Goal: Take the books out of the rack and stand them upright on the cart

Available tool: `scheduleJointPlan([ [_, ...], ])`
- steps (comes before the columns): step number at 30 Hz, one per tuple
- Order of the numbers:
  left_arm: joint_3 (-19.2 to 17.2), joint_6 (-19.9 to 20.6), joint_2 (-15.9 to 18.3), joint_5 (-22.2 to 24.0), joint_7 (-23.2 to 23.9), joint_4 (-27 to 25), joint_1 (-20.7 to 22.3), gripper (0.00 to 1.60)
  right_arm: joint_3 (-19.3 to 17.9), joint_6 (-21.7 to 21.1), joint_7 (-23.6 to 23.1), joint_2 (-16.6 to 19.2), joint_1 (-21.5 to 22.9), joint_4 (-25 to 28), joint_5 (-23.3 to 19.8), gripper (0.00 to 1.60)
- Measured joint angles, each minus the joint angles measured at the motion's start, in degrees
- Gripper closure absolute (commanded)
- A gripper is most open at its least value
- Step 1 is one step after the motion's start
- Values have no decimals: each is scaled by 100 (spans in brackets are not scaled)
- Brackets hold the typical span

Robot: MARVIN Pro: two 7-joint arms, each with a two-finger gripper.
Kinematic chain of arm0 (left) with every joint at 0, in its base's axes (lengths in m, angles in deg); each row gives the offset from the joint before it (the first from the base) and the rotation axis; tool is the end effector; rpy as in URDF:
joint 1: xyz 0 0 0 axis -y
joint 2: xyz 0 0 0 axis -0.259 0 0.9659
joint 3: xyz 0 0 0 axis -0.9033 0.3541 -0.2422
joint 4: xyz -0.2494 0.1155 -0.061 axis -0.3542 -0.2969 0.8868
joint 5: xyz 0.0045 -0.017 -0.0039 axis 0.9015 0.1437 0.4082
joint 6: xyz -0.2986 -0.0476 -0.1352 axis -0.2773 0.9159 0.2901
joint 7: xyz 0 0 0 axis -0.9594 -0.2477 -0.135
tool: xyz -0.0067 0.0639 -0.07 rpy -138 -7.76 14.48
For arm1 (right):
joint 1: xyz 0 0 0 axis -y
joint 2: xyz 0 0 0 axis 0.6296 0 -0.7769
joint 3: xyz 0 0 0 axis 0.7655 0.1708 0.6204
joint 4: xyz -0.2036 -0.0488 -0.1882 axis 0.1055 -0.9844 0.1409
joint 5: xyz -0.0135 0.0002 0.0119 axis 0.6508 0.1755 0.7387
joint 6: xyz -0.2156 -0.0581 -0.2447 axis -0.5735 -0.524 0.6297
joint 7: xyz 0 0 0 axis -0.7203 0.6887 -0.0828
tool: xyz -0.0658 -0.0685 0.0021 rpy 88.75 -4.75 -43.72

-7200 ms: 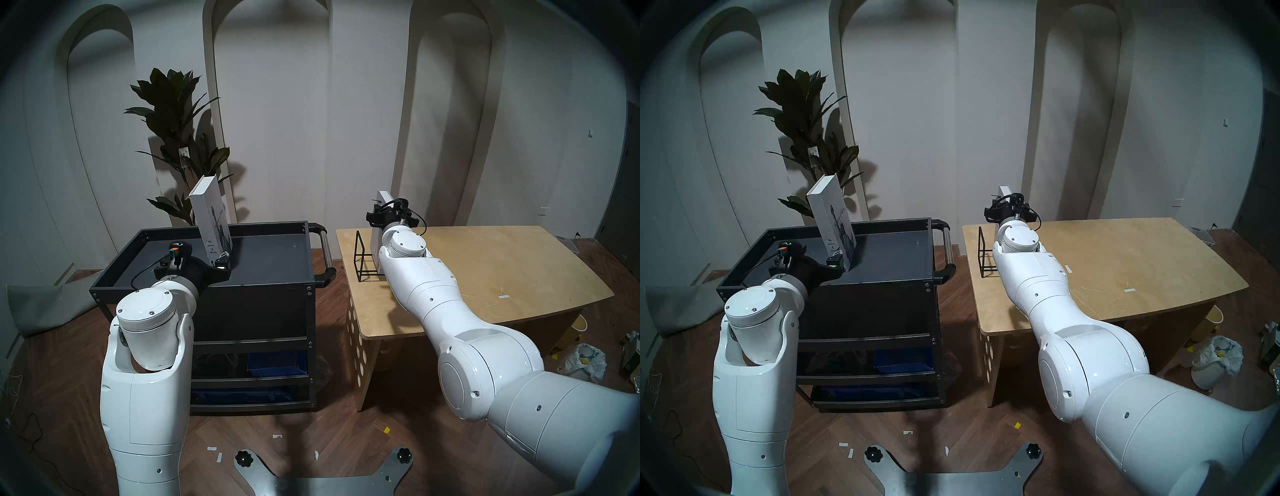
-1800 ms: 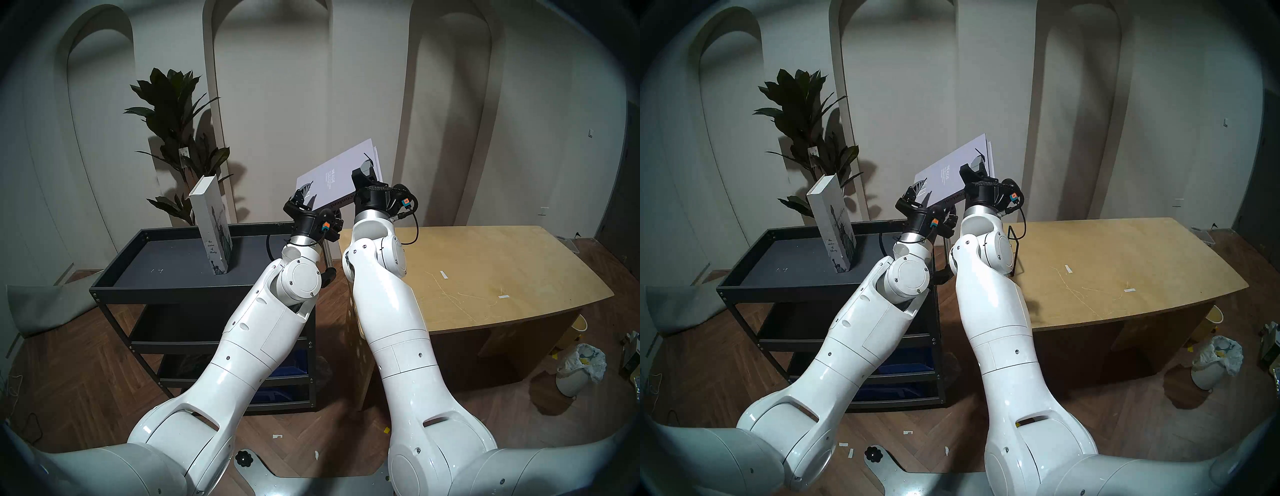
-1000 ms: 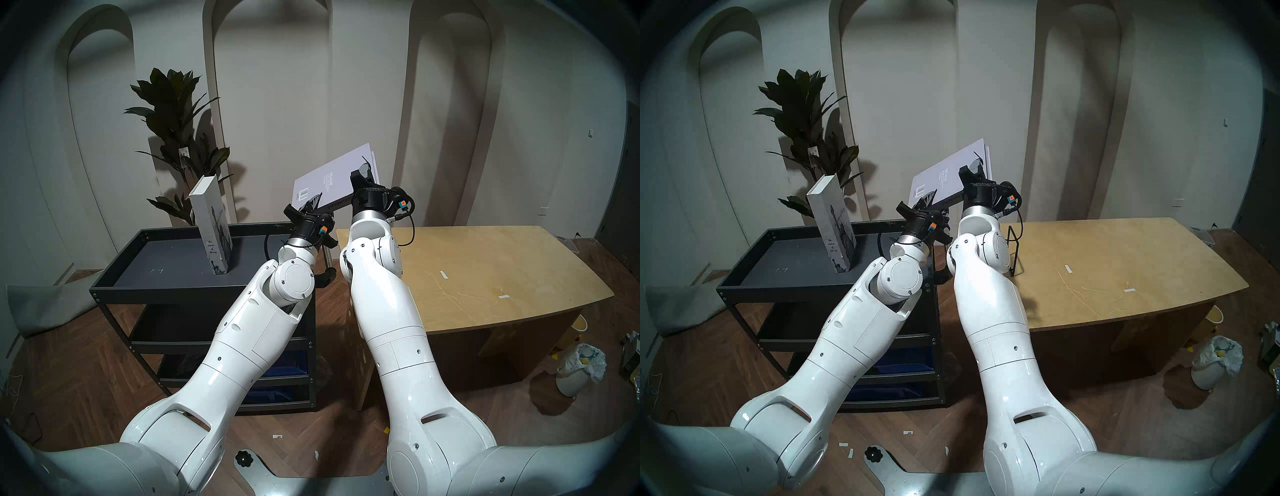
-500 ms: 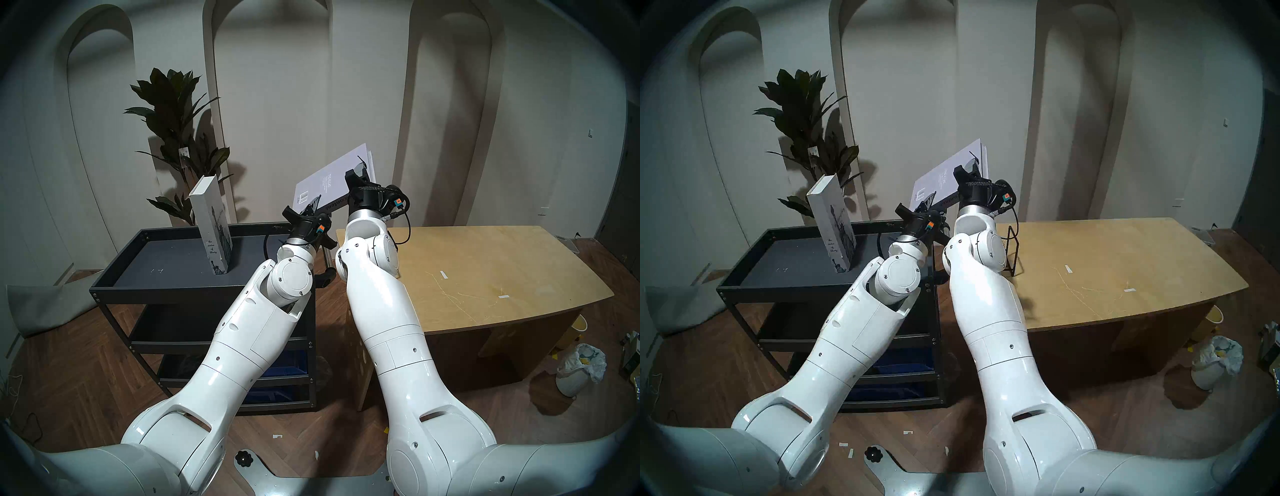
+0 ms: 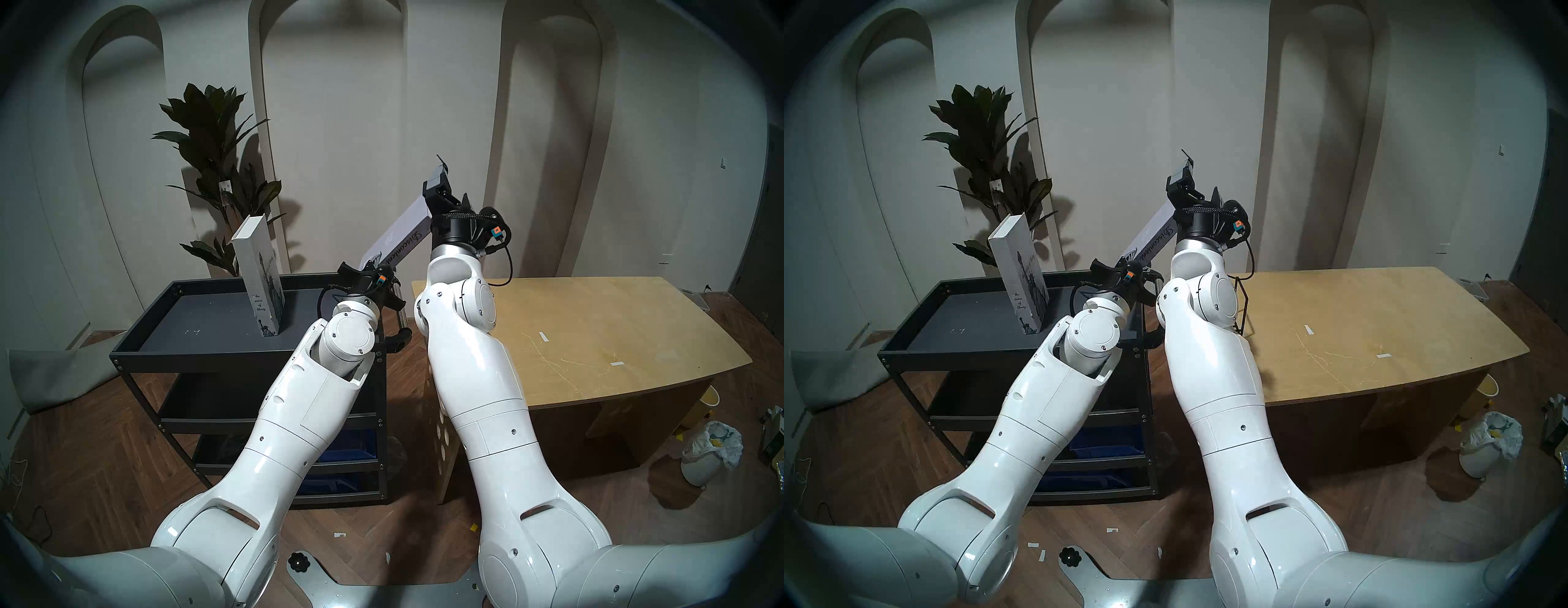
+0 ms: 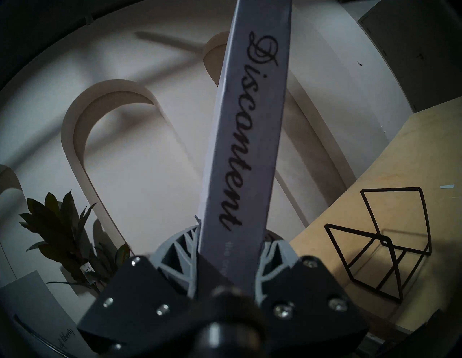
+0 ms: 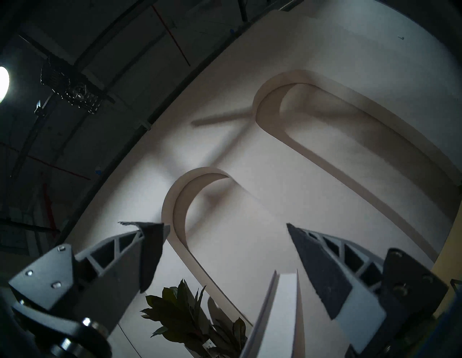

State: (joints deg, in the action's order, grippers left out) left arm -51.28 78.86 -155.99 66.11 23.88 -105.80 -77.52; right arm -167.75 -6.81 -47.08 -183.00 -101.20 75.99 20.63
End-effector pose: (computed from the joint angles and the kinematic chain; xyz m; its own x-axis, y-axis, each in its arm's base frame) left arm 0.5485 -0.1177 -0.1901 -0.2138 -0.4719 0.8553 -0.1715 -0.8439 -0.5084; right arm 0.5234 0.1200 -0.0579 -0.4177 -0.7588 0.4997 0.3611 -0.6433 -0.6751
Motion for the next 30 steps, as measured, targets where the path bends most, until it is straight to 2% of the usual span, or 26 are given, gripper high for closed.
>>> scheduleJointPlan([
  [7,-421,294,-78,497,145,90,6,160,-99,143,-2,108,-47,505,106,0],
  [19,-1286,796,-206,1228,97,246,146,160,-700,467,-9,471,-136,1422,398,0],
  [25,-1664,992,-298,1580,17,298,210,160,-1144,406,39,774,-328,1816,634,0],
  [30,-1903,1100,-342,1796,-36,303,226,160,-1583,88,-37,1096,-562,1945,1052,0],
])
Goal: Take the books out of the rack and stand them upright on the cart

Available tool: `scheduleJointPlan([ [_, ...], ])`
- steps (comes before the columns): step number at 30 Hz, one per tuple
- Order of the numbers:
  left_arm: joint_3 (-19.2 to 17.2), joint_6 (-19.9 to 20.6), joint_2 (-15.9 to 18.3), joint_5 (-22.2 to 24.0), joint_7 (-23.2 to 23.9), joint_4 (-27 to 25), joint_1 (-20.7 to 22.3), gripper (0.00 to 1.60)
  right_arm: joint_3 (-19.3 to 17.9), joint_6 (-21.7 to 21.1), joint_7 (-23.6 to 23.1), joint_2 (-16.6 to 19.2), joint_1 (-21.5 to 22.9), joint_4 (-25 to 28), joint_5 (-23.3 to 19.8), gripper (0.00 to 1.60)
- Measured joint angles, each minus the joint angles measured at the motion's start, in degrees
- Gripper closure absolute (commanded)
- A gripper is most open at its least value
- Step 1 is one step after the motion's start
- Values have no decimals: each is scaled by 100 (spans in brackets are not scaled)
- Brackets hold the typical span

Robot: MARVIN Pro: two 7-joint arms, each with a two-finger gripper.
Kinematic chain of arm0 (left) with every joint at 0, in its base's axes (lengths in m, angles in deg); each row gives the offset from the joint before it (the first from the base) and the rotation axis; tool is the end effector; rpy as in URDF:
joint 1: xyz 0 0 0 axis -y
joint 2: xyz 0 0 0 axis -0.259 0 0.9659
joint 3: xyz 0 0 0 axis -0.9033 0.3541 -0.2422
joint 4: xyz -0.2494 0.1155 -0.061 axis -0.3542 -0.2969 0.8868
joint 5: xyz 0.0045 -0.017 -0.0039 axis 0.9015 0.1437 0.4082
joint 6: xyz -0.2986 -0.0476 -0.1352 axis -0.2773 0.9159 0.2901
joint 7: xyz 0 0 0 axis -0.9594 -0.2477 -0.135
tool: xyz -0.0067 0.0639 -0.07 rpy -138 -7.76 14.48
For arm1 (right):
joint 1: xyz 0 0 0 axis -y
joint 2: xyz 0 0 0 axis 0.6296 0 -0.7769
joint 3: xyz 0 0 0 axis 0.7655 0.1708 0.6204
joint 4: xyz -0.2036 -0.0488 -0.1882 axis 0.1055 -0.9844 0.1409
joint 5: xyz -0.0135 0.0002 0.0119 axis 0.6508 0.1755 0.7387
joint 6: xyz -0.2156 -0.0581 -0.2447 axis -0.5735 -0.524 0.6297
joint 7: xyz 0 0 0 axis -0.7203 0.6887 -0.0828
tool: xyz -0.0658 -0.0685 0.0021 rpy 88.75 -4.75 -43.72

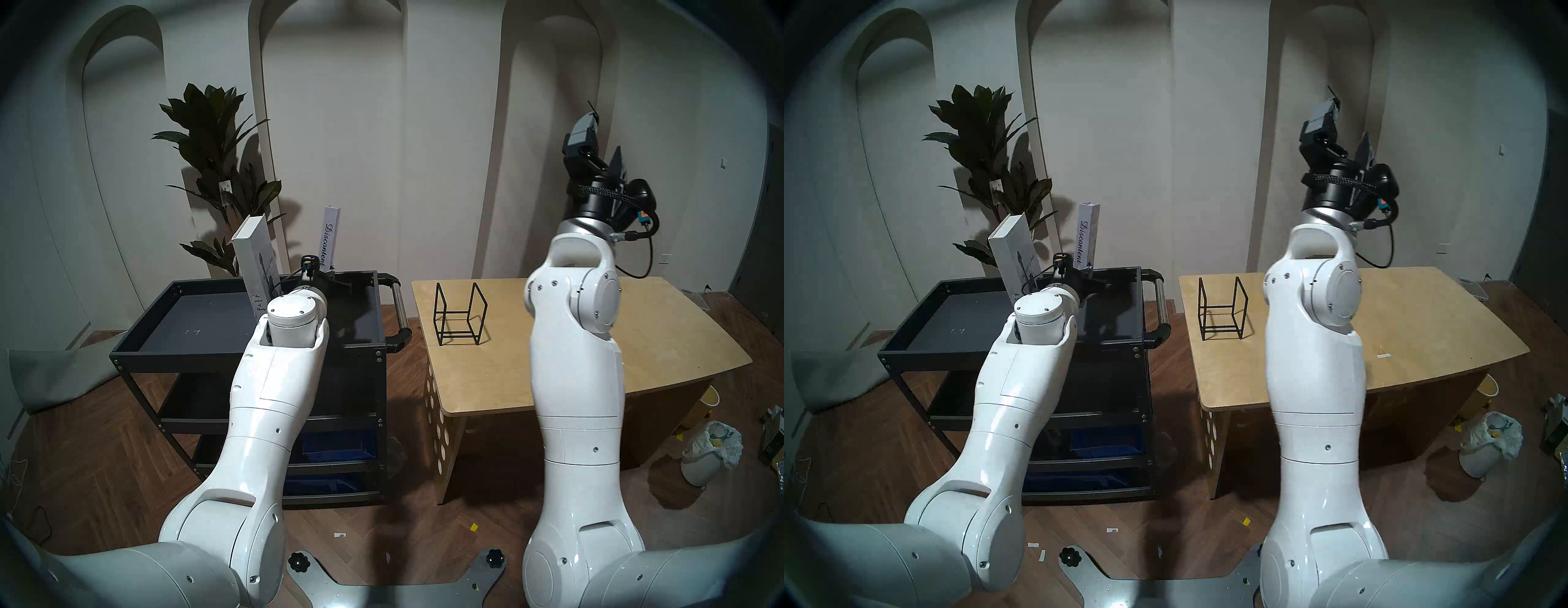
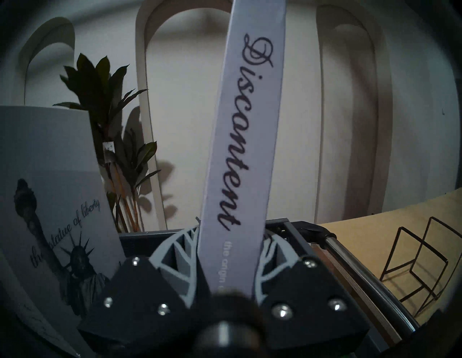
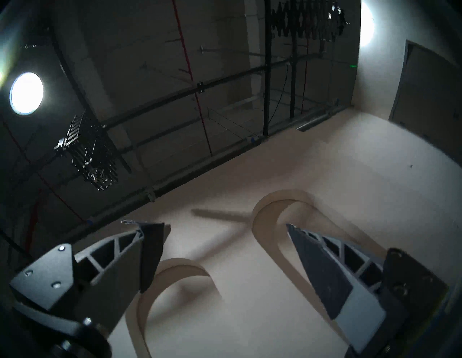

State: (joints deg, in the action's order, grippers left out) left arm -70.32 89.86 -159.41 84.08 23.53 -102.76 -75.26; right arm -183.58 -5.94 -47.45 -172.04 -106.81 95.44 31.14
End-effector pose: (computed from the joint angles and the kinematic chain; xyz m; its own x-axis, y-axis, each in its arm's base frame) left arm 0.5773 -0.0066 -0.1914 0.0852 -0.0282 0.9960 0.0103 -0.9995 -0.0292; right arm 0.4523 -0.0589 0.0014 -0.7979 -0.3818 0.4665 0.1396 -0.8698 -0.4732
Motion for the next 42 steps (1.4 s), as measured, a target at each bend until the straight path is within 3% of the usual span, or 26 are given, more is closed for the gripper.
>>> scheduleJointPlan([
  [8,-249,16,-118,342,-26,-145,-61,160,-461,-536,-203,504,-539,68,598,0],
  [17,-419,-324,-346,702,23,-289,-224,160,-824,-822,-536,810,-1191,87,623,0],
  [25,-163,-810,-496,418,-417,391,-153,160,-1032,-819,-811,884,-1604,96,409,0],
  [42,102,-734,-657,-6,-1195,1073,386,160,-1118,-814,-901,868,-1919,394,239,0],
])
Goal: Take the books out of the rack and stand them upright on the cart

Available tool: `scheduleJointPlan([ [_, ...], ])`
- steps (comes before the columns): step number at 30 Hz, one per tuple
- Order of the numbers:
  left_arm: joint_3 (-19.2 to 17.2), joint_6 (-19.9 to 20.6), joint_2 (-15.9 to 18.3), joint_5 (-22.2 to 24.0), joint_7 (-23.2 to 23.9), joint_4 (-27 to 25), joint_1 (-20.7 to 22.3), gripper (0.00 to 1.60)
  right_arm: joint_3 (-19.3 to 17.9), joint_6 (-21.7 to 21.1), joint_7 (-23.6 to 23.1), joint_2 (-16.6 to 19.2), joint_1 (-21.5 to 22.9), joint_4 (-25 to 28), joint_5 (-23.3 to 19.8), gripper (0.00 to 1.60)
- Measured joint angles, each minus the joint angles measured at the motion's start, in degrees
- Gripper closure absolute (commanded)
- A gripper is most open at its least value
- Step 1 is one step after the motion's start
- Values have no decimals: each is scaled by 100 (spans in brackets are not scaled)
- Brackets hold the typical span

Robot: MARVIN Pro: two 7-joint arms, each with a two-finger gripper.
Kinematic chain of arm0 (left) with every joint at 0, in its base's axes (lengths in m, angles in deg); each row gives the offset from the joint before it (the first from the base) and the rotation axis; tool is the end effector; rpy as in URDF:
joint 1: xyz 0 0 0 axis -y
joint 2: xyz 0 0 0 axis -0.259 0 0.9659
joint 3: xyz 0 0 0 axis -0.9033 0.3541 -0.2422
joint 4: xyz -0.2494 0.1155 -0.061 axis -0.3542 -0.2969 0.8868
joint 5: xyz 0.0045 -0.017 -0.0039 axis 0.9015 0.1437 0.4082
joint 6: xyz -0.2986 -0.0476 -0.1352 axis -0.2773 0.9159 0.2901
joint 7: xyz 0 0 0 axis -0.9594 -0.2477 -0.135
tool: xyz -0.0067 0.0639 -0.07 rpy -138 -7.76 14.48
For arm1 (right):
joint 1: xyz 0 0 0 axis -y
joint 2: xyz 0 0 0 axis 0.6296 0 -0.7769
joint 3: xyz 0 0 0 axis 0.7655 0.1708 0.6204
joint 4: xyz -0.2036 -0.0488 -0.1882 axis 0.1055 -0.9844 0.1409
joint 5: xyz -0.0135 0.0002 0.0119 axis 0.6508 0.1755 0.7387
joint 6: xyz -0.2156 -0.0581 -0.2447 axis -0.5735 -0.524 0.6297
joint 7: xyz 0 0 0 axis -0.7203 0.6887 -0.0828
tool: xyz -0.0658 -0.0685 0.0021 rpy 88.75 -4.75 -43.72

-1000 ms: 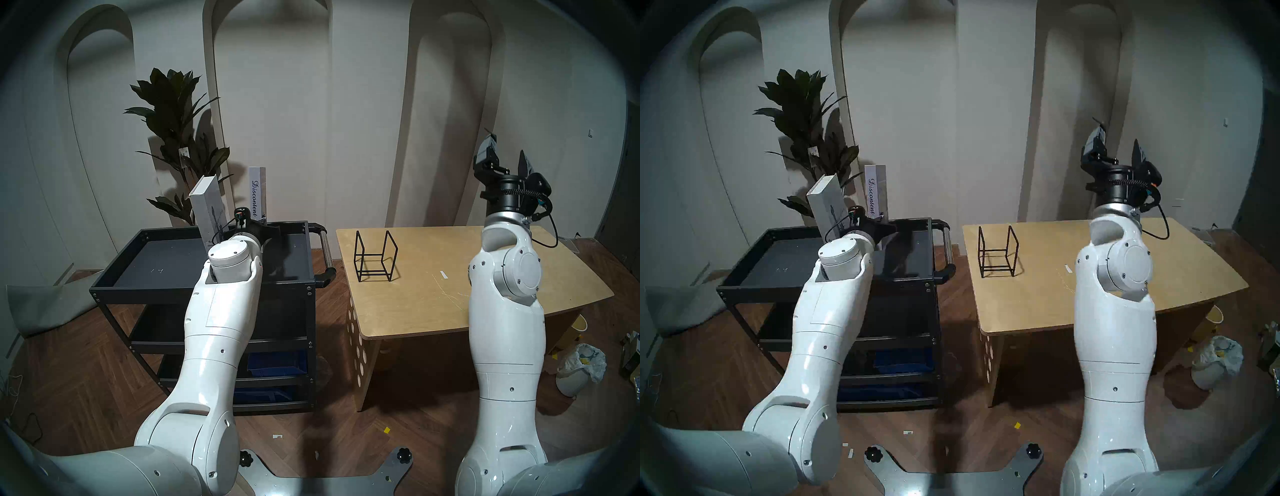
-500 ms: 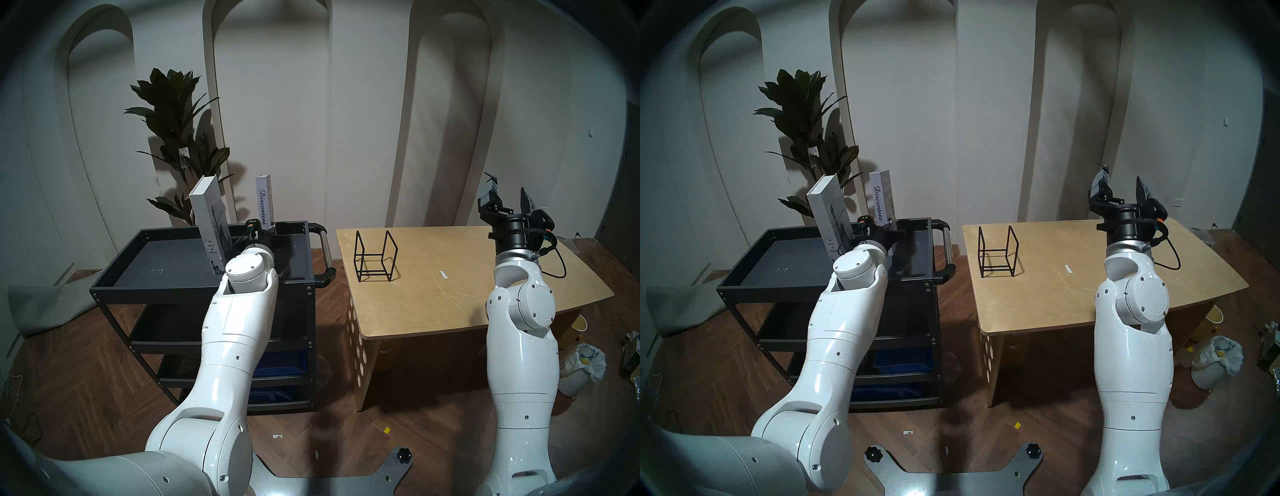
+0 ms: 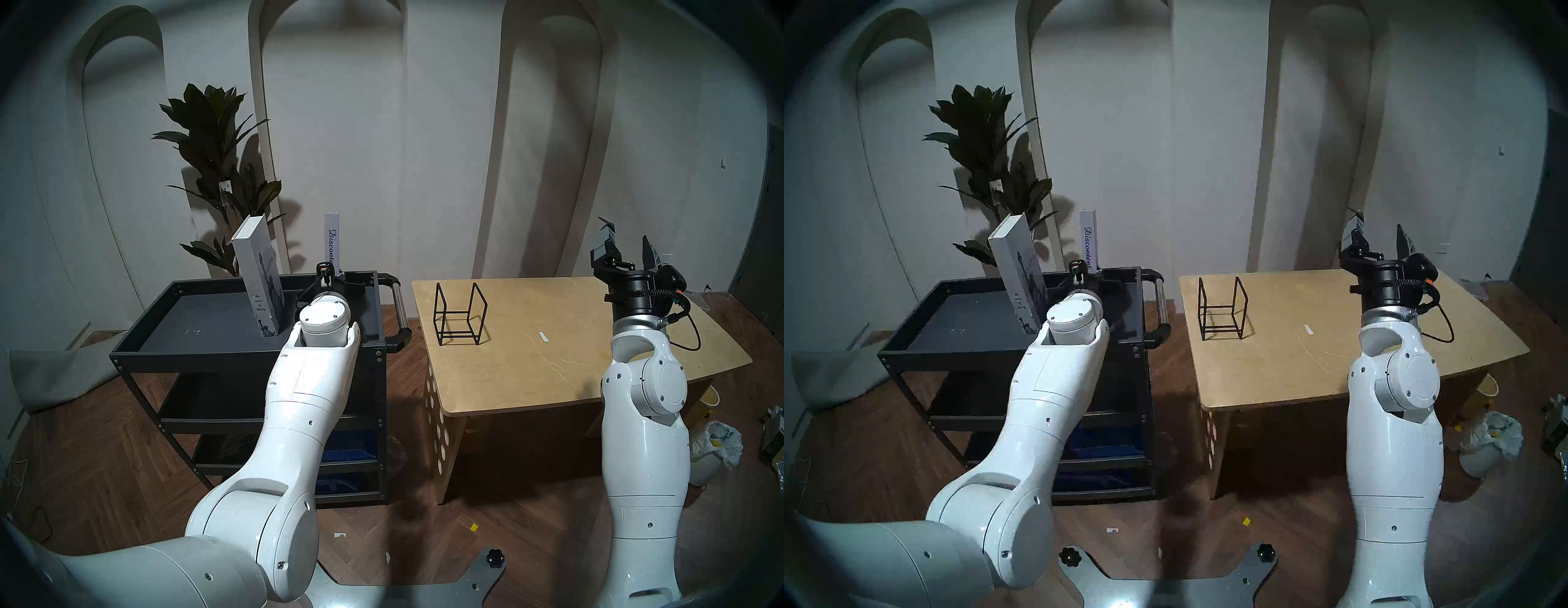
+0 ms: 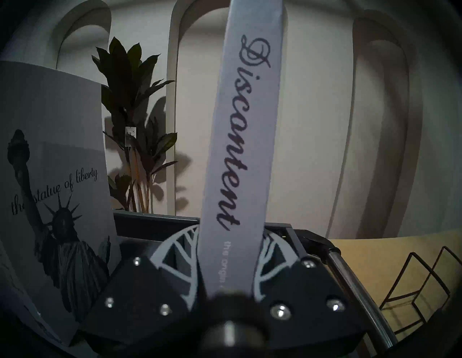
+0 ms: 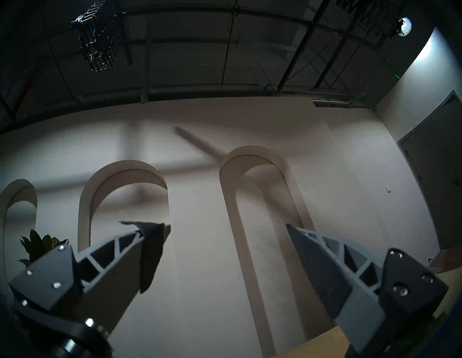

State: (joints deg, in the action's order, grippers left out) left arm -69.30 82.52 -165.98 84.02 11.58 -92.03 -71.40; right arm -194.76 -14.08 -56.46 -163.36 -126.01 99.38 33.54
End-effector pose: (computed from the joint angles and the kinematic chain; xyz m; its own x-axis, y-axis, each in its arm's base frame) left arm 0.5932 -0.0519 -0.2161 0.0766 0.0485 0.9959 0.1379 -0.9897 0.0376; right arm 0.4071 -0.1405 -0.1069 -0.5950 -0.1433 0.7909 -0.0733 -0.9702 -0.2310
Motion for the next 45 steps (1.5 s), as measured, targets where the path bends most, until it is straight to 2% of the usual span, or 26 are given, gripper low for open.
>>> scheduleJointPlan([
  [5,-77,121,3,5,-62,291,121,160,5,-6,0,-27,-10,44,-43,0],
  [14,-230,178,77,56,-83,447,275,160,36,-11,7,-66,-10,98,-66,0],
  [26,-517,1014,172,419,202,2,187,160,123,-116,178,-116,-33,272,13,0],
  [45,-301,1617,316,281,342,-387,-221,160,360,-464,459,-177,7,522,166,0],
])
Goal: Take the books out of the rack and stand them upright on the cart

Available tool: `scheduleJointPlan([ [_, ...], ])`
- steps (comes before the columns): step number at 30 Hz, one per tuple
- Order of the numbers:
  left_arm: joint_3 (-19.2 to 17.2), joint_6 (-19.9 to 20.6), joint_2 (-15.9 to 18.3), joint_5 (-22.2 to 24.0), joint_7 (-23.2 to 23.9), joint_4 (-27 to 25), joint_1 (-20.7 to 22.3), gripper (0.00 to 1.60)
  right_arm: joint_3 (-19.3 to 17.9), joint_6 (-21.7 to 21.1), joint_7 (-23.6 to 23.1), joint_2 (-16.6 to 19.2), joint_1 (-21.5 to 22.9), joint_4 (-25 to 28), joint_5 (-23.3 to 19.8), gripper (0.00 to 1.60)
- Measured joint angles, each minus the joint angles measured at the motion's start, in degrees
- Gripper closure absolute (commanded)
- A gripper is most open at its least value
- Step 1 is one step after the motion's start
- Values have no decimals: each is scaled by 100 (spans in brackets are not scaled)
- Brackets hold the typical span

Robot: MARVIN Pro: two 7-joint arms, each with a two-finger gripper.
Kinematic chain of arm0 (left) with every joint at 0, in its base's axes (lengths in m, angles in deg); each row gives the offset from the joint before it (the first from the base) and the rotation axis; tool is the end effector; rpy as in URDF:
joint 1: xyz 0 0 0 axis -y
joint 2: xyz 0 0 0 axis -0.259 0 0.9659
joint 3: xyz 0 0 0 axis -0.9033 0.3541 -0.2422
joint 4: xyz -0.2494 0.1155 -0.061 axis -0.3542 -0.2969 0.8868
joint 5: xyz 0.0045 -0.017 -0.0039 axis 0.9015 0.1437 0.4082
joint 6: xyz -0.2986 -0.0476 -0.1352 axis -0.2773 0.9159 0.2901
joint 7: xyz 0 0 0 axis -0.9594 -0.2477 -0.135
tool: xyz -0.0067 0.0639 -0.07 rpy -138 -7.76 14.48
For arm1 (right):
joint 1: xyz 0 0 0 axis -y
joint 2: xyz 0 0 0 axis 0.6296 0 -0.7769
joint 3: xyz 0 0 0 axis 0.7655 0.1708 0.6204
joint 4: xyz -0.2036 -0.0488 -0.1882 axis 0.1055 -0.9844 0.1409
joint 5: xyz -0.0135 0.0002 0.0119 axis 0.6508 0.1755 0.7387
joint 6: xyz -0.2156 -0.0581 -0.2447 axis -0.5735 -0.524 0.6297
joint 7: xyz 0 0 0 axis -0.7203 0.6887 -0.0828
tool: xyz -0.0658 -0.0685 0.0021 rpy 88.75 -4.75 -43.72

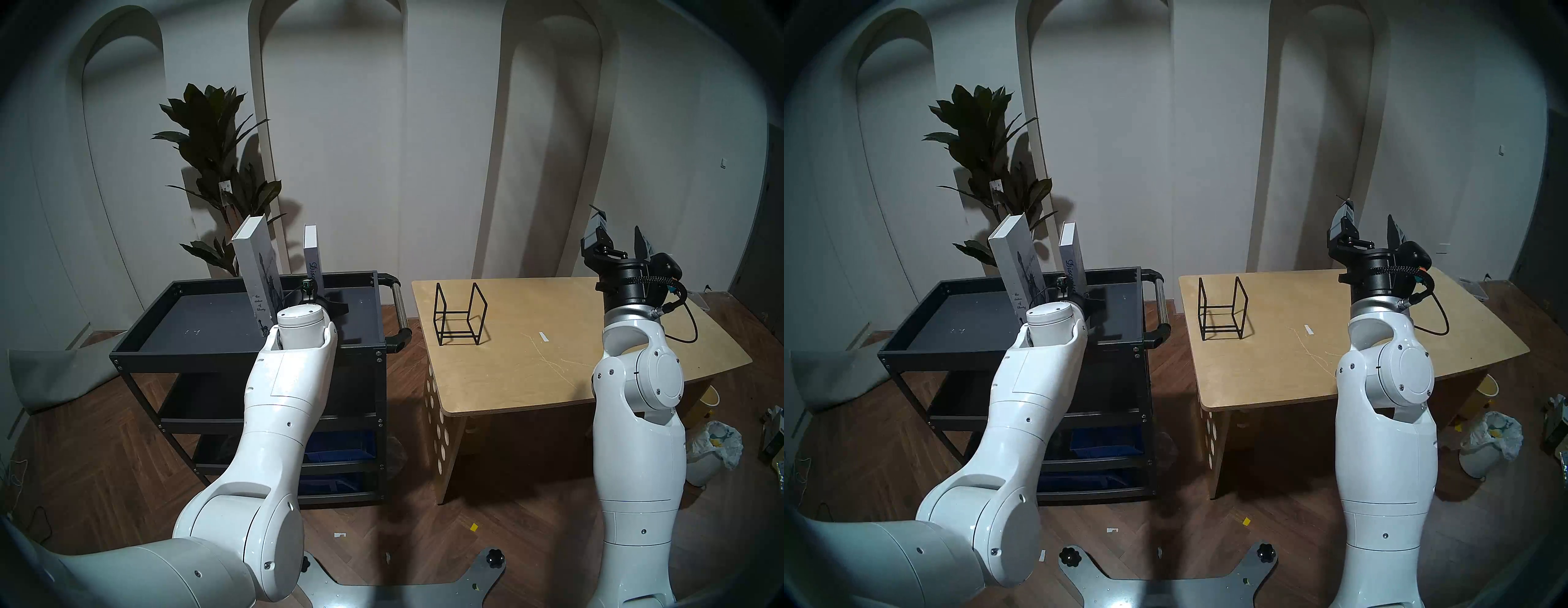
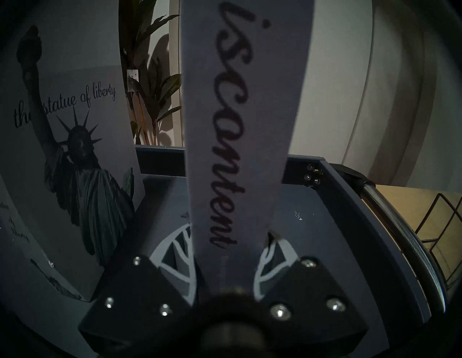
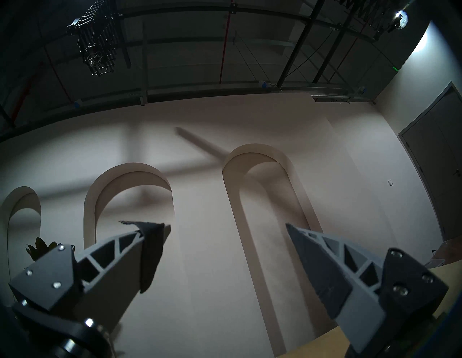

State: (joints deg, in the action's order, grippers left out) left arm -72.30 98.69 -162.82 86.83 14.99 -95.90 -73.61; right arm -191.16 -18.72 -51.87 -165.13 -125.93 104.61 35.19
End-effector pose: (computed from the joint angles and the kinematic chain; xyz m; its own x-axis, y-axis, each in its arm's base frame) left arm 0.5812 -0.0111 -0.2399 0.3262 0.0760 0.9422 0.1406 -0.9896 0.0311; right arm 0.4036 -0.1103 -0.0854 -0.5809 -0.1793 0.7940 -0.0600 -0.9634 -0.2614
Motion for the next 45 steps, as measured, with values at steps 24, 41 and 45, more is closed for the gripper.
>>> scheduleJointPlan([
  [24,82,91,28,-129,-74,230,178,98,93,-88,123,7,128,45,35,0],
  [41,87,111,28,-158,-172,535,171,9,194,-115,156,51,225,-52,-13,0],
  [45,87,92,29,-158,-178,539,160,0,200,-110,157,62,237,-85,-41,0],
])
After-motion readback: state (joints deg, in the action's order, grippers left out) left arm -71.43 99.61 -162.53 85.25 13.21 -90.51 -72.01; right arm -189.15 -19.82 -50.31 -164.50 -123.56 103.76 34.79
